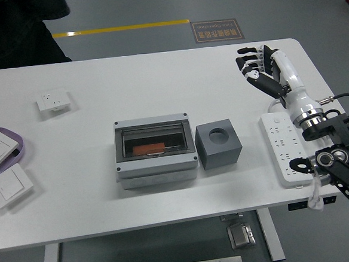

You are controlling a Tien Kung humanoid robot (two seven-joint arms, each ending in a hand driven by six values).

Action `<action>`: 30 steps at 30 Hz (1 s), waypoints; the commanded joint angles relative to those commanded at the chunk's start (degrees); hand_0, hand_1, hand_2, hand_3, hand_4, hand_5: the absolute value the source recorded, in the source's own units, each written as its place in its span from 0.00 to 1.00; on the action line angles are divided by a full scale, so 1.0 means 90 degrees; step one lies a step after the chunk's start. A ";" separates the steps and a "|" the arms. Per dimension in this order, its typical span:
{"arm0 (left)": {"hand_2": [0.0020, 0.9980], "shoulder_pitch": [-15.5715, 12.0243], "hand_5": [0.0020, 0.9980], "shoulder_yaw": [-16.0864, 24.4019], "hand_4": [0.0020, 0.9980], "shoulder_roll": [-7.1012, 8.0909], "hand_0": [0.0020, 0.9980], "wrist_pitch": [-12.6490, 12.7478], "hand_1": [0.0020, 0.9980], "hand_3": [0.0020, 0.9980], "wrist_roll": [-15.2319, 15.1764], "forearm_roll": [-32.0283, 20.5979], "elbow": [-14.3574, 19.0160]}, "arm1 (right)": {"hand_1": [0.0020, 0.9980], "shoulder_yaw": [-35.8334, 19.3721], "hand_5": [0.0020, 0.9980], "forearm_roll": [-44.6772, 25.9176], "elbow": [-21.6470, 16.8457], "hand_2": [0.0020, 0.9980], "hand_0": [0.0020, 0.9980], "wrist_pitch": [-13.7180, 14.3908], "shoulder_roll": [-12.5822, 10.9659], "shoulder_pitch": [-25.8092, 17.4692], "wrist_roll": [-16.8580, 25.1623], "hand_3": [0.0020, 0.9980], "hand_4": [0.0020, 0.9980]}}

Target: Pick up the cylinder from the cube,place it in the box,flap close box

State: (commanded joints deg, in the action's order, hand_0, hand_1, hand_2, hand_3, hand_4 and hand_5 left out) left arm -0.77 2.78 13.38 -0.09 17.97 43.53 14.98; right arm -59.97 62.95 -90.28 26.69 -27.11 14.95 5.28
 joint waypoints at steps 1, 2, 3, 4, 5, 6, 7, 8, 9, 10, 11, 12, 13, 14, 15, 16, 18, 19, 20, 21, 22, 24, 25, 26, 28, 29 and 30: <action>0.53 -0.0006 0.33 -0.0016 0.72 0.0015 0.64 0.0007 0.62 0.63 -0.0009 -0.0020 -0.0002 | 0.54 -0.0209 0.42 -0.0177 0.0085 0.60 0.55 -0.0001 0.0038 -0.0071 0.0084 0.65 0.67; 0.53 -0.0012 0.33 -0.0023 0.72 0.0026 0.64 0.0010 0.62 0.63 -0.0013 -0.0026 -0.0002 | 0.54 -0.0338 0.42 -0.0291 0.0141 0.60 0.55 0.0001 0.0064 -0.0107 0.0143 0.65 0.67; 0.53 -0.0020 0.33 -0.0027 0.72 0.0038 0.64 0.0011 0.62 0.63 -0.0016 -0.0030 -0.0005 | 0.54 -0.0509 0.42 -0.0450 0.0210 0.60 0.55 -0.0001 0.0097 -0.0146 0.0220 0.65 0.67; 0.53 -0.0026 0.33 -0.0026 0.72 0.0047 0.64 0.0011 0.62 0.63 -0.0017 -0.0033 -0.0008 | 0.54 -0.0639 0.42 -0.0577 0.0261 0.60 0.55 -0.0004 0.0119 -0.0172 0.0281 0.65 0.67; 0.53 -0.0031 0.33 -0.0023 0.72 0.0055 0.64 0.0011 0.62 0.63 -0.0018 -0.0033 -0.0012 | 0.55 -0.0794 0.42 -0.0738 0.0326 0.61 0.56 -0.0011 0.0142 -0.0198 0.0370 0.64 0.67; 0.53 -0.0035 0.33 -0.0022 0.72 0.0061 0.64 0.0009 0.62 0.63 -0.0019 -0.0034 -0.0014 | 0.55 -0.0919 0.42 -0.0874 0.0376 0.61 0.56 -0.0023 0.0159 -0.0219 0.0441 0.64 0.67; 0.53 -0.0039 0.33 -0.0030 0.72 0.0069 0.64 0.0009 0.62 0.63 -0.0024 -0.0052 -0.0014 | 0.55 -0.1094 0.42 -0.1071 0.0436 0.61 0.56 -0.0046 0.0178 -0.0250 0.0533 0.64 0.67; 0.53 -0.0040 0.33 -0.0037 0.72 0.0073 0.64 0.0010 0.62 0.63 -0.0029 -0.0063 -0.0013 | 0.55 -0.1186 0.42 -0.1180 0.0465 0.61 0.56 -0.0064 0.0187 -0.0271 0.0586 0.64 0.67; 0.53 -0.0040 0.33 -0.0048 0.72 0.0076 0.64 0.0011 0.62 0.63 -0.0035 -0.0078 -0.0012 | 0.55 -0.1310 0.42 -0.1325 0.0498 0.61 0.56 -0.0094 0.0197 -0.0299 0.0653 0.64 0.67; 0.53 -0.0040 0.33 -0.0057 0.72 0.0078 0.64 0.0013 0.62 0.63 -0.0041 -0.0092 -0.0011 | 0.55 -0.1395 0.42 -0.1441 0.0519 0.61 0.56 -0.0116 0.0204 -0.0321 0.0701 0.64 0.67; 0.53 -0.0040 0.33 -0.0069 0.72 0.0078 0.64 0.0016 0.62 0.63 -0.0048 -0.0108 -0.0010 | 0.56 -0.1474 0.41 -0.1567 0.0536 0.61 0.57 -0.0136 0.0211 -0.0343 0.0747 0.64 0.67; 0.53 -0.0040 0.33 -0.0080 0.72 0.0077 0.64 0.0017 0.62 0.63 -0.0054 -0.0121 -0.0006 | 0.56 -0.1543 0.41 -0.1666 0.0549 0.61 0.57 -0.0158 0.0218 -0.0367 0.0796 0.64 0.67; 0.53 -0.0042 0.33 -0.0094 0.72 0.0075 0.64 0.0018 0.62 0.63 -0.0060 -0.0136 0.0000 | 0.56 -0.1608 0.41 -0.1749 0.0562 0.61 0.57 -0.0178 0.0224 -0.0391 0.0846 0.64 0.67; 0.53 -0.0045 0.33 -0.0115 0.72 0.0073 0.64 0.0023 0.62 0.63 -0.0070 -0.0160 0.0006 | 0.56 -0.1665 0.41 -0.1818 0.0576 0.61 0.57 -0.0195 0.0229 -0.0414 0.0898 0.64 0.67; 0.53 -0.0048 0.33 -0.0134 0.72 0.0071 0.64 0.0028 0.62 0.63 -0.0079 -0.0182 0.0010 | 0.56 -0.1708 0.41 -0.1870 0.0590 0.61 0.57 -0.0207 0.0232 -0.0434 0.0942 0.64 0.67; 0.53 -0.0051 0.33 -0.0148 0.72 0.0069 0.64 0.0032 0.62 0.63 -0.0085 -0.0195 0.0010 | 0.56 -0.1741 0.41 -0.1911 0.0603 0.61 0.57 -0.0215 0.0234 -0.0456 0.0981 0.64 0.67; 0.53 -0.0053 0.33 -0.0141 0.72 0.0069 0.64 0.0025 0.62 0.64 -0.0078 -0.0182 0.0005 | 0.60 -0.1797 0.40 -0.1980 0.0618 0.62 0.60 -0.0223 0.0236 -0.0513 0.1045 0.64 0.68; 0.53 -0.0051 0.33 -0.0140 0.72 0.0071 0.64 0.0021 0.62 0.64 -0.0076 -0.0181 0.0002 | 0.60 -0.1824 0.40 -0.2004 0.0620 0.62 0.60 -0.0224 0.0235 -0.0539 0.1071 0.64 0.68; 0.53 -0.0048 0.33 -0.0145 0.72 0.0074 0.64 0.0021 0.62 0.64 -0.0077 -0.0187 0.0000 | 0.60 -0.1851 0.40 -0.2018 0.0618 0.62 0.60 -0.0224 0.0236 -0.0558 0.1093 0.64 0.68; 0.53 -0.0043 0.33 -0.0149 0.72 0.0076 0.64 0.0021 0.62 0.64 -0.0078 -0.0191 -0.0003 | 0.60 -0.1883 0.40 -0.2032 0.0620 0.62 0.60 -0.0224 0.0239 -0.0569 0.1117 0.64 0.68; 0.53 -0.0037 0.33 -0.0158 0.72 0.0076 0.64 0.0024 0.62 0.64 -0.0082 -0.0199 -0.0005 | 0.60 -0.1912 0.40 -0.2037 0.0624 0.62 0.60 -0.0222 0.0244 -0.0568 0.1131 0.64 0.68; 0.53 -0.0025 0.33 -0.0157 0.72 0.0070 0.64 0.0022 0.62 0.64 -0.0080 -0.0199 -0.0008 | 0.63 -0.1950 0.39 -0.2044 0.0631 0.65 0.65 -0.0220 0.0248 -0.0556 0.1152 0.65 0.69; 0.53 -0.0019 0.33 -0.0152 0.72 0.0066 0.64 0.0019 0.62 0.64 -0.0077 -0.0192 -0.0010 | 0.63 -0.1964 0.39 -0.2046 0.0635 0.65 0.65 -0.0219 0.0249 -0.0550 0.1160 0.65 0.69; 0.53 -0.0012 0.33 -0.0147 0.72 0.0063 0.64 0.0016 0.62 0.64 -0.0074 -0.0186 -0.0012 | 0.63 -0.1974 0.39 -0.2046 0.0641 0.65 0.65 -0.0219 0.0250 -0.0548 0.1164 0.65 0.69; 0.53 0.0004 0.33 -0.0144 0.72 0.0057 0.64 0.0013 0.62 0.64 -0.0072 -0.0185 -0.0018 | 0.63 -0.1994 0.39 -0.2048 0.0654 0.65 0.65 -0.0220 0.0253 -0.0556 0.1171 0.65 0.69; 0.53 0.0011 0.33 -0.0153 0.72 0.0056 0.64 0.0017 0.62 0.64 -0.0075 -0.0194 -0.0019 | 0.64 -0.2002 0.39 -0.2048 0.0659 0.66 0.67 -0.0221 0.0255 -0.0562 0.1173 0.66 0.70; 0.53 0.0017 0.33 -0.0164 0.72 0.0055 0.64 0.0021 0.62 0.64 -0.0080 -0.0207 -0.0019 | 0.64 -0.2011 0.39 -0.2048 0.0665 0.66 0.67 -0.0222 0.0257 -0.0568 0.1174 0.66 0.70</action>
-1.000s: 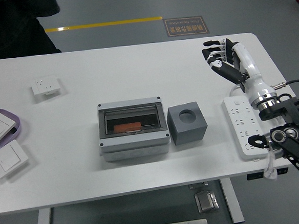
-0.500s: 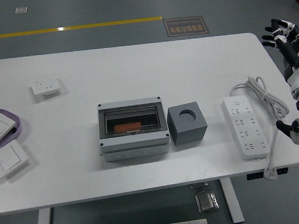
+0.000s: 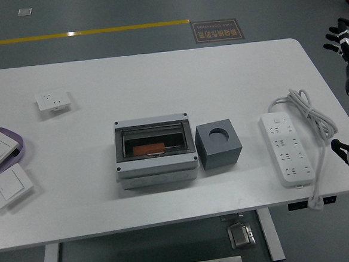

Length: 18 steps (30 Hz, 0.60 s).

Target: Pick up the cylinder from the cube,place it in the box,flap close box

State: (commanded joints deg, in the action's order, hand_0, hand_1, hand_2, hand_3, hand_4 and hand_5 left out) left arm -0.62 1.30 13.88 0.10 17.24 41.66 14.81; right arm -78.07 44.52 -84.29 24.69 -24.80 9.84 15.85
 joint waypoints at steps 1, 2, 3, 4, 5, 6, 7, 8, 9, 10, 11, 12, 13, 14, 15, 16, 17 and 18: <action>0.53 0.0008 0.33 -0.0010 0.72 -0.0001 0.64 0.0003 0.62 0.64 -0.0004 -0.0012 0.0000 | 0.64 -0.0014 0.39 -0.0001 0.0010 0.66 0.67 -0.0001 0.0003 -0.0007 0.0003 0.66 0.70; 0.53 0.0014 0.33 -0.0021 0.72 -0.0002 0.64 0.0007 0.62 0.64 -0.0009 -0.0020 0.0000 | 0.64 -0.0026 0.39 -0.0002 0.0017 0.66 0.67 -0.0001 0.0005 -0.0011 0.0005 0.66 0.70; 0.53 0.0019 0.33 -0.0031 0.72 -0.0004 0.64 0.0010 0.62 0.64 -0.0012 -0.0030 0.0001 | 0.64 -0.0043 0.39 -0.0003 0.0024 0.66 0.67 -0.0002 0.0006 -0.0013 0.0010 0.66 0.70; 0.53 0.0021 0.33 -0.0037 0.72 -0.0006 0.64 0.0012 0.62 0.64 -0.0014 -0.0035 0.0000 | 0.64 -0.0057 0.39 -0.0005 0.0028 0.66 0.67 -0.0002 0.0005 -0.0014 0.0018 0.66 0.70; 0.54 0.0022 0.33 -0.0046 0.72 -0.0008 0.64 0.0015 0.62 0.64 -0.0017 -0.0042 -0.0001 | 0.63 -0.0070 0.38 -0.0008 0.0030 0.66 0.66 -0.0002 0.0004 -0.0014 0.0027 0.66 0.69; 0.54 0.0022 0.33 -0.0055 0.72 -0.0009 0.64 0.0019 0.62 0.64 -0.0020 -0.0050 -0.0001 | 0.63 -0.0080 0.38 -0.0010 0.0032 0.66 0.66 -0.0002 0.0002 -0.0014 0.0033 0.66 0.69; 0.54 0.0022 0.33 -0.0062 0.72 -0.0009 0.64 0.0022 0.62 0.64 -0.0023 -0.0060 -0.0002 | 0.63 -0.0088 0.38 -0.0015 0.0033 0.66 0.66 -0.0003 -0.0001 -0.0016 0.0042 0.66 0.69; 0.54 0.0021 0.33 -0.0070 0.72 -0.0010 0.64 0.0025 0.62 0.64 -0.0026 -0.0069 -0.0004 | 0.63 -0.0095 0.38 -0.0021 0.0036 0.66 0.66 -0.0003 -0.0005 -0.0017 0.0052 0.66 0.69; 0.54 0.0021 0.33 -0.0072 0.72 -0.0011 0.64 0.0026 0.62 0.64 -0.0026 -0.0072 -0.0006 | 0.63 -0.0099 0.38 -0.0024 0.0039 0.66 0.66 -0.0005 -0.0007 -0.0017 0.0059 0.66 0.69; 0.54 0.0020 0.33 -0.0068 0.72 -0.0012 0.64 0.0025 0.62 0.64 -0.0024 -0.0071 -0.0008 | 0.63 -0.0101 0.38 -0.0027 0.0043 0.66 0.66 -0.0008 -0.0007 -0.0017 0.0064 0.66 0.69; 0.54 0.0019 0.33 -0.0062 0.72 -0.0015 0.64 0.0024 0.62 0.64 -0.0021 -0.0064 -0.0009 | 0.63 -0.0102 0.38 -0.0032 0.0050 0.65 0.66 -0.0011 -0.0005 -0.0015 0.0071 0.66 0.70; 0.54 0.0019 0.33 -0.0053 0.72 -0.0017 0.64 0.0021 0.62 0.64 -0.0017 -0.0055 -0.0011 | 0.63 -0.0104 0.38 -0.0038 0.0058 0.65 0.66 -0.0015 -0.0002 -0.0014 0.0078 0.66 0.70; 0.54 0.0020 0.33 -0.0044 0.72 -0.0018 0.64 0.0019 0.62 0.64 -0.0014 -0.0048 -0.0012 | 0.63 -0.0105 0.38 -0.0045 0.0066 0.65 0.66 -0.0018 0.0002 -0.0013 0.0086 0.66 0.70; 0.54 0.0023 0.33 -0.0030 0.72 -0.0018 0.64 0.0014 0.62 0.64 -0.0008 -0.0033 -0.0013 | 0.63 -0.0105 0.38 -0.0056 0.0077 0.65 0.66 -0.0024 0.0007 -0.0011 0.0097 0.66 0.70; 0.54 0.0026 0.33 -0.0015 0.72 -0.0018 0.64 0.0010 0.62 0.64 -0.0002 -0.0016 -0.0014 | 0.63 -0.0104 0.38 -0.0064 0.0089 0.65 0.66 -0.0032 0.0011 -0.0008 0.0105 0.66 0.70; 0.54 0.0030 0.33 0.0005 0.72 -0.0016 0.64 0.0003 0.62 0.64 0.0007 0.0006 -0.0016 | 0.63 -0.0102 0.38 -0.0073 0.0101 0.65 0.66 -0.0040 0.0014 -0.0004 0.0112 0.66 0.70; 0.54 0.0031 0.33 0.0021 0.72 -0.0014 0.64 -0.0003 0.62 0.64 0.0015 0.0027 -0.0017 | 0.63 -0.0100 0.40 -0.0080 0.0113 0.65 0.66 -0.0047 0.0016 -0.0002 0.0118 0.66 0.72; 0.54 0.0029 0.33 0.0041 0.72 -0.0011 0.64 -0.0010 0.62 0.64 0.0025 0.0050 -0.0019 | 0.63 -0.0100 0.40 -0.0086 0.0123 0.65 0.66 -0.0053 0.0018 0.0000 0.0122 0.66 0.72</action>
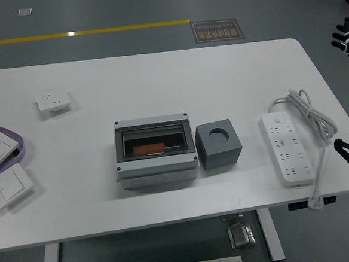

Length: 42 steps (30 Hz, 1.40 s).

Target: Pick up the cylinder from the cube,place it in the box,flap close box

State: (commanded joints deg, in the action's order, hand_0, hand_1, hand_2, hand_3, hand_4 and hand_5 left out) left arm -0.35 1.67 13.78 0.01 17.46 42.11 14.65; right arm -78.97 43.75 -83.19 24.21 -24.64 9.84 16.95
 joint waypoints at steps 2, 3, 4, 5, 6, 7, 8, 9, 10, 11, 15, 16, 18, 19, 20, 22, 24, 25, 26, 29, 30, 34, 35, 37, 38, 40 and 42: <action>0.54 -0.0008 0.33 0.0037 0.72 0.0007 0.64 -0.0012 0.62 0.64 0.0018 0.0044 -0.0006 | 0.63 -0.0006 0.40 -0.0012 0.0021 0.65 0.66 -0.0010 0.0007 0.0002 0.0009 0.66 0.72; 0.54 -0.0012 0.33 0.0041 0.72 0.0009 0.64 -0.0013 0.62 0.64 0.0021 0.0050 -0.0007 | 0.63 -0.0014 0.40 -0.0017 0.0030 0.65 0.66 -0.0014 0.0011 0.0001 0.0012 0.66 0.72; 0.54 -0.0013 0.33 0.0045 0.72 0.0011 0.64 -0.0014 0.62 0.64 0.0023 0.0055 -0.0007 | 0.63 -0.0021 0.40 -0.0023 0.0039 0.65 0.66 -0.0016 0.0015 0.0000 0.0016 0.66 0.72; 0.54 -0.0012 0.33 0.0047 0.72 0.0012 0.64 -0.0015 0.62 0.64 0.0024 0.0060 -0.0007 | 0.63 -0.0028 0.40 -0.0027 0.0048 0.65 0.66 -0.0016 0.0020 -0.0002 0.0017 0.66 0.73; 0.54 -0.0010 0.33 0.0051 0.72 0.0012 0.64 -0.0016 0.62 0.64 0.0025 0.0065 -0.0007 | 0.63 -0.0033 0.40 -0.0029 0.0054 0.65 0.66 -0.0015 0.0024 -0.0002 0.0017 0.66 0.73; 0.54 -0.0007 0.33 0.0052 0.72 0.0010 0.64 -0.0017 0.62 0.64 0.0026 0.0066 -0.0005 | 0.63 -0.0037 0.40 -0.0028 0.0060 0.65 0.66 -0.0013 0.0031 -0.0005 0.0017 0.66 0.73; 0.54 -0.0005 0.33 0.0051 0.72 0.0009 0.64 -0.0016 0.62 0.64 0.0025 0.0065 -0.0004 | 0.63 -0.0039 0.40 -0.0027 0.0064 0.65 0.66 -0.0011 0.0035 -0.0006 0.0017 0.66 0.73; 0.54 -0.0003 0.33 0.0054 0.72 0.0007 0.64 -0.0018 0.62 0.64 0.0027 0.0069 -0.0002 | 0.63 -0.0043 0.40 -0.0027 0.0068 0.65 0.66 -0.0012 0.0041 -0.0008 0.0017 0.66 0.73; 0.54 0.0000 0.33 0.0060 0.72 0.0005 0.64 -0.0021 0.62 0.64 0.0029 0.0074 -0.0001 | 0.63 -0.0047 0.40 -0.0027 0.0072 0.65 0.66 -0.0012 0.0045 -0.0009 0.0018 0.66 0.73; 0.54 0.0004 0.33 0.0066 0.72 0.0003 0.64 -0.0024 0.62 0.64 0.0031 0.0077 -0.0001 | 0.62 -0.0053 0.40 -0.0028 0.0078 0.65 0.66 -0.0011 0.0051 -0.0010 0.0020 0.66 0.74; 0.54 0.0013 0.33 0.0085 0.72 0.0007 0.64 -0.0030 0.62 0.64 0.0037 0.0088 -0.0002 | 0.62 -0.0070 0.40 -0.0030 0.0089 0.65 0.66 -0.0009 0.0056 -0.0018 0.0025 0.66 0.74; 0.54 0.0012 0.33 0.0095 0.72 0.0007 0.64 -0.0034 0.62 0.64 0.0041 0.0097 -0.0004 | 0.62 -0.0072 0.40 -0.0031 0.0091 0.65 0.66 -0.0009 0.0056 -0.0020 0.0026 0.66 0.74; 0.54 0.0008 0.33 0.0123 0.72 0.0006 0.64 -0.0044 0.62 0.64 0.0053 0.0121 -0.0009 | 0.63 -0.0079 0.40 -0.0035 0.0097 0.65 0.66 -0.0007 0.0059 -0.0020 0.0030 0.66 0.74; 0.54 0.0006 0.33 0.0137 0.72 0.0005 0.64 -0.0049 0.62 0.64 0.0059 0.0134 -0.0011 | 0.63 -0.0082 0.40 -0.0037 0.0100 0.65 0.66 -0.0006 0.0062 -0.0019 0.0033 0.66 0.74; 0.54 0.0004 0.33 0.0147 0.72 0.0004 0.64 -0.0053 0.62 0.64 0.0063 0.0141 -0.0012 | 0.63 -0.0084 0.40 -0.0037 0.0102 0.65 0.66 -0.0005 0.0065 -0.0017 0.0035 0.66 0.74; 0.54 0.0004 0.33 0.0161 0.72 0.0002 0.64 -0.0058 0.62 0.64 0.0069 0.0152 -0.0015 | 0.63 -0.0086 0.40 -0.0034 0.0104 0.65 0.66 -0.0004 0.0068 -0.0012 0.0038 0.66 0.74; 0.54 0.0005 0.33 0.0166 0.72 0.0001 0.64 -0.0062 0.62 0.64 0.0071 0.0154 -0.0013 | 0.62 -0.0090 0.40 -0.0036 0.0106 0.65 0.66 -0.0004 0.0069 -0.0007 0.0044 0.66 0.74; 0.54 0.0006 0.33 0.0164 0.72 0.0000 0.64 -0.0062 0.62 0.64 0.0071 0.0152 -0.0013 | 0.62 -0.0094 0.40 -0.0038 0.0108 0.65 0.66 -0.0004 0.0069 -0.0006 0.0049 0.66 0.74; 0.54 0.0006 0.33 0.0163 0.72 -0.0001 0.64 -0.0063 0.62 0.64 0.0071 0.0149 -0.0012 | 0.62 -0.0098 0.40 -0.0042 0.0111 0.65 0.66 -0.0003 0.0070 -0.0006 0.0054 0.66 0.74; 0.54 0.0004 0.34 0.0163 0.72 -0.0005 0.64 -0.0063 0.62 0.65 0.0072 0.0147 -0.0011 | 0.63 -0.0100 0.40 -0.0050 0.0116 0.65 0.65 -0.0001 0.0069 -0.0008 0.0065 0.66 0.74; 0.54 0.0003 0.34 0.0168 0.72 -0.0007 0.64 -0.0066 0.62 0.65 0.0074 0.0154 -0.0010 | 0.63 -0.0098 0.40 -0.0055 0.0118 0.65 0.65 0.0001 0.0068 -0.0010 0.0070 0.66 0.74; 0.54 0.0011 0.34 0.0160 0.72 0.0002 0.64 -0.0067 0.62 0.65 0.0072 0.0158 -0.0003 | 0.63 -0.0066 0.40 -0.0067 0.0132 0.65 0.65 0.0007 0.0064 -0.0002 0.0076 0.66 0.74; 0.54 0.0015 0.34 0.0153 0.72 0.0007 0.64 -0.0065 0.62 0.65 0.0069 0.0153 -0.0001 | 0.63 -0.0056 0.40 -0.0068 0.0135 0.65 0.66 0.0008 0.0061 0.0004 0.0076 0.66 0.74; 0.54 0.0022 0.34 0.0147 0.72 0.0020 0.64 -0.0064 0.62 0.65 0.0066 0.0154 0.0004 | 0.63 -0.0037 0.40 -0.0070 0.0138 0.65 0.66 0.0010 0.0053 0.0017 0.0079 0.66 0.74; 0.54 0.0024 0.34 0.0149 0.72 0.0025 0.64 -0.0065 0.62 0.65 0.0068 0.0160 0.0005 | 0.63 -0.0031 0.40 -0.0072 0.0139 0.65 0.66 0.0011 0.0050 0.0021 0.0080 0.66 0.74; 0.54 0.0020 0.34 0.0153 0.72 0.0043 0.64 -0.0069 0.62 0.65 0.0070 0.0174 0.0006 | 0.63 -0.0023 0.40 -0.0077 0.0141 0.65 0.66 0.0015 0.0042 0.0021 0.0085 0.66 0.74; 0.54 0.0014 0.34 0.0154 0.72 0.0054 0.64 -0.0070 0.62 0.65 0.0072 0.0183 0.0005 | 0.62 -0.0019 0.40 -0.0081 0.0143 0.65 0.65 0.0017 0.0037 0.0018 0.0091 0.66 0.74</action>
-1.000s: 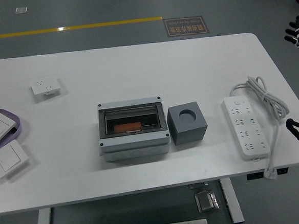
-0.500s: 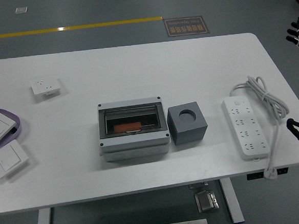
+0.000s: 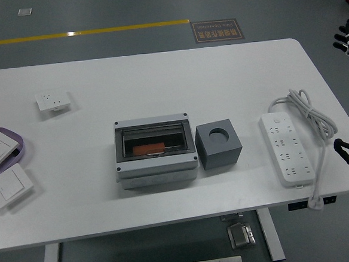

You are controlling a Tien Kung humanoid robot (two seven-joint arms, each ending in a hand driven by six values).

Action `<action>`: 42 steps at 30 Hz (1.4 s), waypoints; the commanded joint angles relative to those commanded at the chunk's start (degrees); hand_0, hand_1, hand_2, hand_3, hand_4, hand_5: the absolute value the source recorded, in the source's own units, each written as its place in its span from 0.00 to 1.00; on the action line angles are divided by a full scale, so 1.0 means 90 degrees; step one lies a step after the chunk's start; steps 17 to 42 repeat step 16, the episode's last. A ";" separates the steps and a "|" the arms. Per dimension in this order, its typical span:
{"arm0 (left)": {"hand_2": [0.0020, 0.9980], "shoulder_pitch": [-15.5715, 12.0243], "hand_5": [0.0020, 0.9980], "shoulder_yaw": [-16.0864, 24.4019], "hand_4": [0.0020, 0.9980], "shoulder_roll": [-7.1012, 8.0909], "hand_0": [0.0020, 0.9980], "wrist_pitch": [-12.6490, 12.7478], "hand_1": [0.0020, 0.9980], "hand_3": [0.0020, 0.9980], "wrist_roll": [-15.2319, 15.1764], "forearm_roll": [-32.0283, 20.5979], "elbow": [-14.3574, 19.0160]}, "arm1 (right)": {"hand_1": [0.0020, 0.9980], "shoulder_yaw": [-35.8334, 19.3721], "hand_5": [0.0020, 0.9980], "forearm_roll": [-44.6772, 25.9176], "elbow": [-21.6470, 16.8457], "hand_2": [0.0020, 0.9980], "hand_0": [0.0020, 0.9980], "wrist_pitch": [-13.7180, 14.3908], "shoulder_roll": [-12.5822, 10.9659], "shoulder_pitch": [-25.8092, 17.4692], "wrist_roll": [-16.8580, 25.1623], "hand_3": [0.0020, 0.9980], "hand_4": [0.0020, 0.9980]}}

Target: Pick up the cylinder from the cube,place it in the box,flap close box

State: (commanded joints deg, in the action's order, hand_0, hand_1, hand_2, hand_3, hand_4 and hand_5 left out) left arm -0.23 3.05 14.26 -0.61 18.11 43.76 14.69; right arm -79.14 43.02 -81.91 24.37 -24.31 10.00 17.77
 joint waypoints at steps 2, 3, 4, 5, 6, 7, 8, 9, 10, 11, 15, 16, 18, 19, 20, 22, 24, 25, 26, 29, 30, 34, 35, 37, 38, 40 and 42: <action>0.54 -0.0007 0.34 0.0002 0.72 0.0006 0.64 -0.0002 0.62 0.65 0.0002 0.0008 0.0000 | 0.62 -0.0001 0.40 -0.0004 0.0002 0.65 0.65 0.0001 0.0000 -0.0005 0.0009 0.66 0.74; 0.54 -0.0011 0.34 -0.0007 0.72 0.0007 0.64 0.0000 0.62 0.65 -0.0002 0.0001 0.0004 | 0.62 -0.0002 0.40 -0.0009 0.0006 0.65 0.65 0.0001 0.0004 -0.0007 0.0016 0.66 0.74; 0.54 -0.0014 0.34 -0.0017 0.72 0.0007 0.64 0.0003 0.62 0.65 -0.0006 -0.0009 0.0006 | 0.62 -0.0001 0.40 -0.0013 0.0009 0.65 0.65 0.0001 0.0008 -0.0008 0.0022 0.66 0.74; 0.54 -0.0016 0.34 -0.0030 0.72 0.0006 0.64 0.0008 0.62 0.65 -0.0012 -0.0022 0.0007 | 0.62 0.0000 0.38 -0.0016 0.0012 0.65 0.65 0.0001 0.0013 -0.0008 0.0027 0.66 0.73; 0.54 -0.0019 0.34 -0.0039 0.72 0.0002 0.64 0.0012 0.62 0.65 -0.0017 -0.0032 0.0008 | 0.62 0.0004 0.38 -0.0017 0.0013 0.65 0.65 0.0000 0.0019 -0.0013 0.0032 0.66 0.73; 0.54 -0.0023 0.34 -0.0030 0.72 -0.0002 0.64 0.0009 0.62 0.65 -0.0013 -0.0025 0.0006 | 0.62 0.0009 0.38 -0.0017 0.0013 0.65 0.65 -0.0001 0.0023 -0.0020 0.0033 0.66 0.73; 0.54 -0.0029 0.34 -0.0018 0.72 -0.0007 0.64 0.0005 0.62 0.65 -0.0007 -0.0012 0.0005 | 0.62 0.0011 0.38 -0.0016 0.0013 0.65 0.65 -0.0002 0.0026 -0.0028 0.0033 0.66 0.73; 0.54 -0.0039 0.34 -0.0006 0.72 -0.0013 0.64 -0.0001 0.62 0.65 0.0001 -0.0002 0.0004 | 0.62 0.0006 0.38 -0.0018 0.0015 0.65 0.65 -0.0001 0.0030 -0.0040 0.0034 0.66 0.73; 0.54 -0.0044 0.34 0.0001 0.72 -0.0017 0.64 -0.0004 0.62 0.65 0.0005 0.0001 0.0004 | 0.62 -0.0001 0.38 -0.0019 0.0015 0.65 0.65 0.0001 0.0033 -0.0046 0.0036 0.66 0.73; 0.54 -0.0048 0.34 0.0006 0.72 -0.0020 0.64 -0.0007 0.62 0.65 0.0008 0.0004 0.0003 | 0.62 -0.0009 0.38 -0.0020 0.0016 0.65 0.65 0.0003 0.0035 -0.0051 0.0037 0.66 0.73; 0.54 -0.0044 0.34 -0.0011 0.72 -0.0025 0.64 -0.0006 0.62 0.65 0.0000 -0.0014 0.0014 | 0.62 -0.0030 0.38 -0.0016 0.0010 0.65 0.65 0.0012 0.0037 -0.0046 0.0043 0.66 0.73; 0.54 -0.0042 0.34 -0.0019 0.72 -0.0023 0.64 -0.0005 0.62 0.65 -0.0003 -0.0025 0.0017 | 0.62 -0.0033 0.38 -0.0016 0.0011 0.65 0.65 0.0014 0.0039 -0.0048 0.0044 0.66 0.73; 0.54 -0.0042 0.34 -0.0019 0.72 -0.0023 0.64 -0.0005 0.62 0.65 -0.0003 -0.0025 0.0017 | 0.62 -0.0033 0.38 -0.0016 0.0011 0.65 0.65 0.0014 0.0039 -0.0048 0.0044 0.66 0.73; 0.54 -0.0042 0.34 -0.0019 0.72 -0.0023 0.64 -0.0005 0.62 0.65 -0.0003 -0.0025 0.0017 | 0.62 -0.0033 0.38 -0.0016 0.0011 0.65 0.65 0.0014 0.0039 -0.0048 0.0044 0.66 0.73; 0.54 -0.0042 0.34 -0.0019 0.72 -0.0023 0.64 -0.0005 0.62 0.65 -0.0003 -0.0025 0.0017 | 0.62 -0.0033 0.38 -0.0016 0.0011 0.65 0.65 0.0014 0.0039 -0.0048 0.0044 0.66 0.73; 0.54 -0.0042 0.34 -0.0019 0.72 -0.0023 0.64 -0.0005 0.62 0.65 -0.0003 -0.0025 0.0017 | 0.62 -0.0033 0.38 -0.0016 0.0011 0.65 0.65 0.0014 0.0039 -0.0048 0.0044 0.66 0.73; 0.54 -0.0042 0.34 -0.0019 0.72 -0.0023 0.64 -0.0005 0.62 0.65 -0.0003 -0.0025 0.0017 | 0.62 -0.0033 0.38 -0.0016 0.0011 0.65 0.65 0.0014 0.0039 -0.0048 0.0044 0.66 0.73; 0.54 -0.0042 0.34 -0.0019 0.72 -0.0023 0.64 -0.0005 0.62 0.65 -0.0003 -0.0025 0.0017 | 0.62 -0.0033 0.38 -0.0016 0.0011 0.65 0.65 0.0014 0.0039 -0.0048 0.0044 0.66 0.73; 0.54 -0.0042 0.34 -0.0019 0.72 -0.0023 0.64 -0.0005 0.62 0.65 -0.0003 -0.0025 0.0017 | 0.62 -0.0033 0.38 -0.0016 0.0011 0.65 0.65 0.0014 0.0039 -0.0048 0.0044 0.66 0.73; 0.54 -0.0042 0.34 -0.0019 0.72 -0.0023 0.64 -0.0005 0.62 0.65 -0.0003 -0.0025 0.0017 | 0.62 -0.0033 0.38 -0.0016 0.0011 0.65 0.65 0.0014 0.0039 -0.0048 0.0044 0.66 0.73; 0.54 -0.0042 0.34 -0.0019 0.72 -0.0023 0.64 -0.0005 0.62 0.65 -0.0003 -0.0025 0.0017 | 0.62 -0.0033 0.38 -0.0016 0.0011 0.65 0.65 0.0014 0.0039 -0.0048 0.0044 0.66 0.73; 0.54 -0.0042 0.34 -0.0019 0.72 -0.0023 0.64 -0.0005 0.62 0.65 -0.0003 -0.0025 0.0017 | 0.62 -0.0033 0.38 -0.0016 0.0011 0.65 0.65 0.0014 0.0039 -0.0048 0.0044 0.66 0.73; 0.54 -0.0042 0.34 -0.0019 0.72 -0.0023 0.64 -0.0005 0.62 0.65 -0.0003 -0.0025 0.0017 | 0.62 -0.0033 0.38 -0.0016 0.0011 0.65 0.65 0.0014 0.0039 -0.0048 0.0044 0.66 0.73; 0.54 -0.0042 0.34 -0.0019 0.72 -0.0023 0.64 -0.0005 0.62 0.65 -0.0003 -0.0025 0.0017 | 0.62 -0.0033 0.38 -0.0016 0.0011 0.65 0.65 0.0014 0.0039 -0.0048 0.0044 0.66 0.73; 0.54 -0.0042 0.34 -0.0019 0.72 -0.0023 0.64 -0.0005 0.62 0.65 -0.0003 -0.0025 0.0017 | 0.62 -0.0033 0.38 -0.0016 0.0011 0.65 0.65 0.0014 0.0039 -0.0048 0.0044 0.66 0.73; 0.54 -0.0042 0.34 -0.0019 0.72 -0.0023 0.64 -0.0005 0.62 0.65 -0.0003 -0.0025 0.0017 | 0.62 -0.0033 0.38 -0.0016 0.0011 0.65 0.65 0.0014 0.0039 -0.0048 0.0044 0.66 0.73; 0.54 -0.0042 0.34 -0.0019 0.72 -0.0023 0.64 -0.0005 0.62 0.65 -0.0003 -0.0025 0.0017 | 0.62 -0.0033 0.38 -0.0016 0.0011 0.65 0.65 0.0014 0.0039 -0.0048 0.0044 0.66 0.73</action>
